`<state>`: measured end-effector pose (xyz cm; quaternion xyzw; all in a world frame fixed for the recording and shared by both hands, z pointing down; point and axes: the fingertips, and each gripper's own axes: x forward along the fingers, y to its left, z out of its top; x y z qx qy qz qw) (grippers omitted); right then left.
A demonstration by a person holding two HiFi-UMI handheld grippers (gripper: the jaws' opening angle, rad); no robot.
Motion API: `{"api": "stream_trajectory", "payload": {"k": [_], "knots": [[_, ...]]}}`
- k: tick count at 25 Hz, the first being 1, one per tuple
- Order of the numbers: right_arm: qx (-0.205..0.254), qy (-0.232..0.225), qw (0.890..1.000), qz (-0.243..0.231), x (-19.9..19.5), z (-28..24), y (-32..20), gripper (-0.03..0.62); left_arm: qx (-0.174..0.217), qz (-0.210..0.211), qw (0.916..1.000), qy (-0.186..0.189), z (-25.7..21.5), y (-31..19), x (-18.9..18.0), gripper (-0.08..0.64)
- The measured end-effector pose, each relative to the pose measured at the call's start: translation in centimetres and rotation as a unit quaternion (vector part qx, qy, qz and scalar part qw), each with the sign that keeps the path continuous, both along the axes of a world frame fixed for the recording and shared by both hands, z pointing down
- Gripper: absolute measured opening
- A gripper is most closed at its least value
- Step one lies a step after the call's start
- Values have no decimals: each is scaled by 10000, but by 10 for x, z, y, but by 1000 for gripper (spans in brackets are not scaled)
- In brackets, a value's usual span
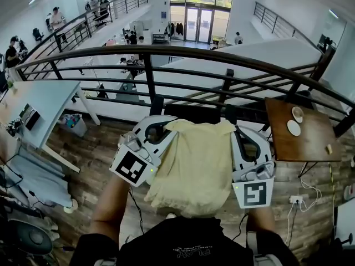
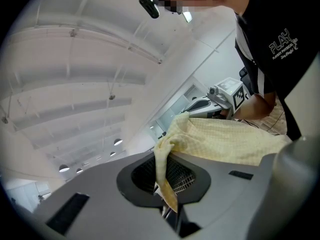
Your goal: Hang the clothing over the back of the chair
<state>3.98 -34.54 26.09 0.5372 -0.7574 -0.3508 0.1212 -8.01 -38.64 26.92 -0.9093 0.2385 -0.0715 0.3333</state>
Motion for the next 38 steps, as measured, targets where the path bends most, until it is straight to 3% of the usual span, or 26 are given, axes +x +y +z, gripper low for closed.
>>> {"api": "stream_trajectory", "payload": {"k": [8,16,24,29,34,38], "knots": [[-311,364,9987,-183,-3,15,-20,28,-185,-10,9997,-151,16,-20,1,25],[-811,539,9939,-517,0,36,-46,28,-578,-72,9975,-403,47,-46,9,25],[-1137,891,9879,-555,4,62,-70,28,-1020,-69,9925,-674,72,-69,14,25],[-1458,681,9832,-863,5,72,-81,28,-1247,46,9885,-855,83,-76,16,25],[-2076,-215,9703,-1224,8,77,-93,28,-1303,139,9869,-944,86,-81,15,25],[-2477,-129,9622,-1125,19,93,-100,28,-1364,158,9858,-961,89,-84,24,25]]}}
